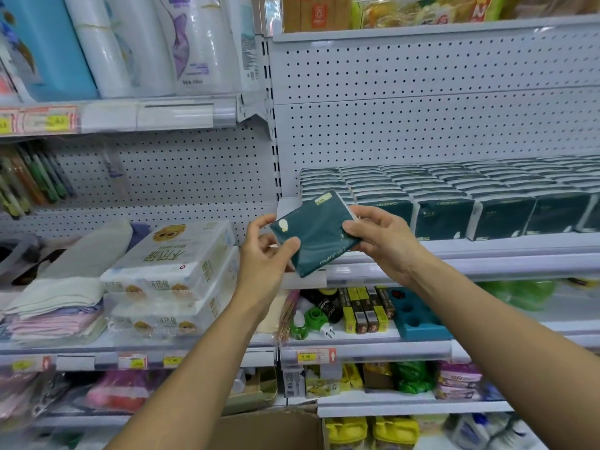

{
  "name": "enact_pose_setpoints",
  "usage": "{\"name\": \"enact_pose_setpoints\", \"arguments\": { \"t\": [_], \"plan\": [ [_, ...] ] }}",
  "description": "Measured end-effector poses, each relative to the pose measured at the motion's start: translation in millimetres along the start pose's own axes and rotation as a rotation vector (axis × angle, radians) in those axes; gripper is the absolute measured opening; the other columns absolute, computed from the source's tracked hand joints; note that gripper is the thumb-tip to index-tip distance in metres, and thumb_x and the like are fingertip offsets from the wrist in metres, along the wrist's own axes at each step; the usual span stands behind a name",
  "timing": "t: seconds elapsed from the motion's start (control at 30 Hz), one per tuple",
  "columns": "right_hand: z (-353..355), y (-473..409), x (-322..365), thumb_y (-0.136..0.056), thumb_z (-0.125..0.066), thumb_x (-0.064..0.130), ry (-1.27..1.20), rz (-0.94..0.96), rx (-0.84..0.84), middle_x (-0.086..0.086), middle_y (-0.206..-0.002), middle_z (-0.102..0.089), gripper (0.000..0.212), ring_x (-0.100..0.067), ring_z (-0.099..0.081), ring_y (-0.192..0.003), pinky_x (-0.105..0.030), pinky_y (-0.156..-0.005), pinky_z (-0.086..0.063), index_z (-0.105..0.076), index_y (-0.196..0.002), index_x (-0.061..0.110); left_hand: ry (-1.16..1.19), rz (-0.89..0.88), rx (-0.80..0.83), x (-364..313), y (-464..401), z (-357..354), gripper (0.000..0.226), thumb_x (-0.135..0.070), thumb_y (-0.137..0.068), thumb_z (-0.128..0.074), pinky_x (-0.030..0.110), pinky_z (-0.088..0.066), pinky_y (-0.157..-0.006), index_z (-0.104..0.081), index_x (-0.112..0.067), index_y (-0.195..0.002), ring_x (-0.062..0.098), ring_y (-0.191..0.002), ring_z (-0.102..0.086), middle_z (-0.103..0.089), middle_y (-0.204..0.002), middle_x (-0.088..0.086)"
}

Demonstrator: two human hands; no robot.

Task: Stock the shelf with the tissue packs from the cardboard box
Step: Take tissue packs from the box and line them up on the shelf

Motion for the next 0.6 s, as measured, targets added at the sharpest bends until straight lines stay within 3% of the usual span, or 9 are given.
{"name": "enact_pose_setpoints", "arguments": {
  "t": [0.07, 0.17, 0.27, 0.37, 0.43, 0.53, 0.6],
  "plan": [
    [2.5, 2.3, -2.5, -0.082, -0.069, 0.003, -0.102, -0.022, -0.003, -0.011, -0.095, -0.072, 0.033, -0.022, -0.071, -0.084, -0.028, -0.071, -0.057, -0.059, -0.113, -0.001, 0.024, 0.001, -0.007, 1.8, -0.1, -11.4, 0.038, -0.005, -0.088, -0.068, 0.045, -0.06, -0.077, -0.05, -0.023, -0.117, 0.014, -0.087, -0.071, -0.066, -0.11, 0.004],
    [5.1, 7.0, -10.7, -0.083, -0.07, 0.004, -0.051, -0.081, -0.02, -0.013, -0.105, -0.072, 0.034, -0.026, -0.071, -0.094, -0.033, -0.073, -0.058, -0.06, -0.115, -0.001, 0.029, 0.011, 0.036, 4.9, 2.4, -33.5, 0.036, -0.005, -0.086, -0.07, 0.049, -0.059, -0.081, -0.048, -0.021, -0.109, 0.02, -0.095, -0.069, -0.062, -0.112, 0.001],
    [20.6, 4.3, 2.6, -0.085, -0.069, 0.003, 0.016, -0.01, -0.19, -0.008, -0.103, -0.071, 0.036, -0.024, -0.07, -0.096, -0.031, -0.07, -0.057, -0.054, -0.118, 0.003, -0.052, -0.001, 0.092, 9.7, -1.9, -47.8, 0.029, -0.019, -0.089, -0.071, 0.043, -0.058, -0.086, -0.049, -0.024, -0.107, 0.017, -0.101, -0.065, -0.06, -0.11, -0.001],
    [52.6, -1.6, 37.7, -0.09, -0.067, 0.015, 0.504, 0.229, -0.39, 0.001, -0.1, -0.066, 0.037, -0.013, -0.066, -0.087, -0.028, -0.07, -0.052, -0.044, -0.118, 0.015, -0.232, -0.055, 0.052, 11.8, -18.1, -45.7, 0.032, -0.029, -0.09, -0.069, 0.035, -0.05, -0.095, -0.05, -0.025, -0.115, 0.01, -0.105, -0.058, -0.059, -0.111, -0.005],
    [73.3, -7.5, 53.7, -0.091, -0.065, 0.023, 0.982, 0.363, -0.434, 0.001, -0.103, -0.062, 0.034, -0.019, -0.06, -0.089, -0.032, -0.072, -0.042, -0.046, -0.119, 0.021, -0.313, -0.075, -0.004, 13.4, -33.0, -42.6, 0.035, -0.025, -0.09, -0.068, 0.033, -0.045, -0.098, -0.048, -0.025, -0.118, 0.012, -0.111, -0.054, -0.057, -0.115, -0.007],
    [89.6, -24.3, 55.7, -0.089, -0.066, 0.027, 1.496, 0.31, -0.249, -0.005, -0.115, -0.065, 0.037, -0.031, -0.055, -0.108, -0.038, -0.087, -0.036, -0.054, -0.125, 0.027, -0.502, -0.104, -0.024, 19.1, -54.0, -43.3, 0.046, -0.022, -0.09, -0.068, 0.035, -0.041, -0.103, -0.045, -0.023, -0.129, 0.014, -0.121, -0.046, -0.049, -0.129, -0.004],
    [90.6, -36.6, 46.3, -0.09, -0.066, 0.029, 1.659, 0.252, -0.065, -0.005, -0.123, -0.063, 0.042, -0.029, -0.05, -0.119, -0.04, -0.1, -0.03, -0.054, -0.13, 0.03, -0.655, -0.12, 0.003, 23.0, -64.5, -44.9, 0.053, -0.021, -0.09, -0.067, 0.033, -0.038, -0.103, -0.043, -0.021, -0.137, 0.019, -0.126, -0.043, -0.045, -0.136, 0.001]
  ]
}}
Point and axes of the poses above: each hand's wrist, its own y-axis away from the middle knuckle, its own z-axis out of the back of the hand, x = y × z, the point moved 2 cm from there along -y, towards the middle knuckle
